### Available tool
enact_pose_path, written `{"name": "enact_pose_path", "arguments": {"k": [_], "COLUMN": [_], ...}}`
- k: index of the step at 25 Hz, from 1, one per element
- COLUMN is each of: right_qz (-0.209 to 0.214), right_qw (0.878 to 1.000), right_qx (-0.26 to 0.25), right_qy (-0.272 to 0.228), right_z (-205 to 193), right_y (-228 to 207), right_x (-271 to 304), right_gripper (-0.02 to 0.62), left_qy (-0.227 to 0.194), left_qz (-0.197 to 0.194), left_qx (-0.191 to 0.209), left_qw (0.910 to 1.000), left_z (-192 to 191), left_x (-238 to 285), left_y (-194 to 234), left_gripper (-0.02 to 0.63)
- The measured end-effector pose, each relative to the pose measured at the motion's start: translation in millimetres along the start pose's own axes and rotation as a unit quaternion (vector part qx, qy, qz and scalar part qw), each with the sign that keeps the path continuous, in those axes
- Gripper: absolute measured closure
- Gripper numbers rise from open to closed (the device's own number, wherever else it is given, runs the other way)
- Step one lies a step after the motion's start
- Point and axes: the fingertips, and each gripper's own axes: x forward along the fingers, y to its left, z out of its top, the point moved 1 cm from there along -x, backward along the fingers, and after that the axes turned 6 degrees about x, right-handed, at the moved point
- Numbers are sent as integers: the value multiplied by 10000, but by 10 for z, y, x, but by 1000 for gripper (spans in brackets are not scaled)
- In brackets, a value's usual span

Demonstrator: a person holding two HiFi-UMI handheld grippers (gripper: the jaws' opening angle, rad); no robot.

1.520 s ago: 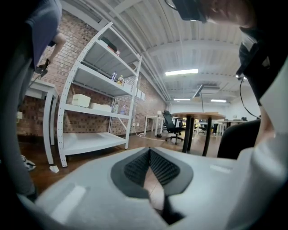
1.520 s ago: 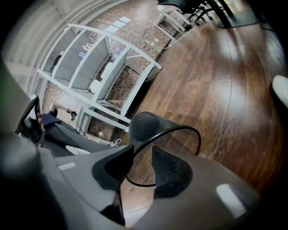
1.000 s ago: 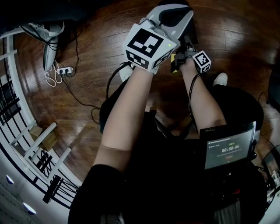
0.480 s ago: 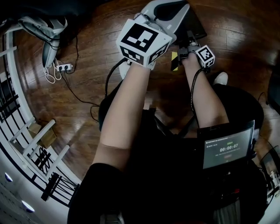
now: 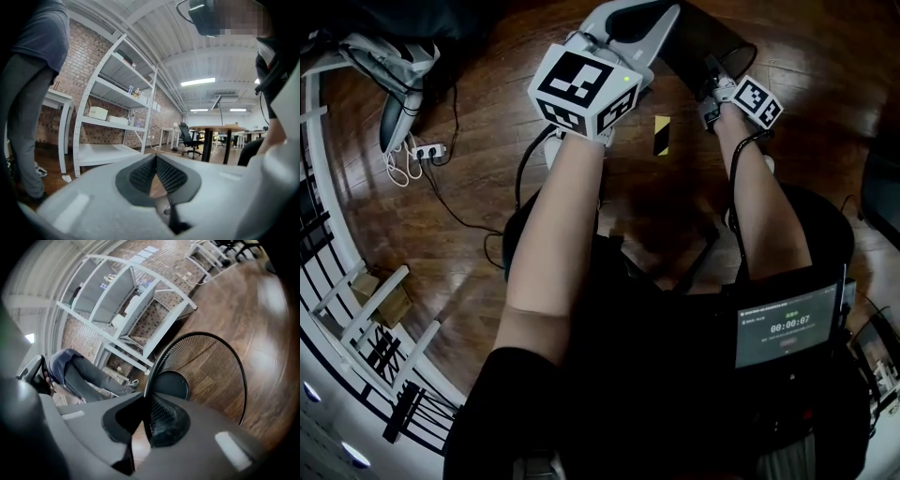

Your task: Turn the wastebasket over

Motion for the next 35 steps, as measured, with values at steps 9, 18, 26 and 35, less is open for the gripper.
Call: {"name": "enact_pose_path", "arguments": {"k": [9,18,26,35], "right_qz": [-390,-612,-368,-329], "right_qw": [9347,6363,5369,5120], "right_qx": [-2986,-6593,-7173,-7331], "right_qy": [1886,3958,4426,4465], "right_z": [355,-323,-733,-827], "right_y": [228,104,-57,-174], "right_x": [-82,-41,-191,-234], "right_gripper": [583,569,577,571], "left_qy": [-156,-186,-210,-164], "left_qz": [188,202,172,154], "left_qx": [-1,-47,-85,-96], "left_qw": [9997,9996,9996,9997], "left_z": [120,119,151,127], "left_x": [-133,-123,-109,-109], "left_y": [102,102,54,82], "left_gripper": [604,604,604,604]}}
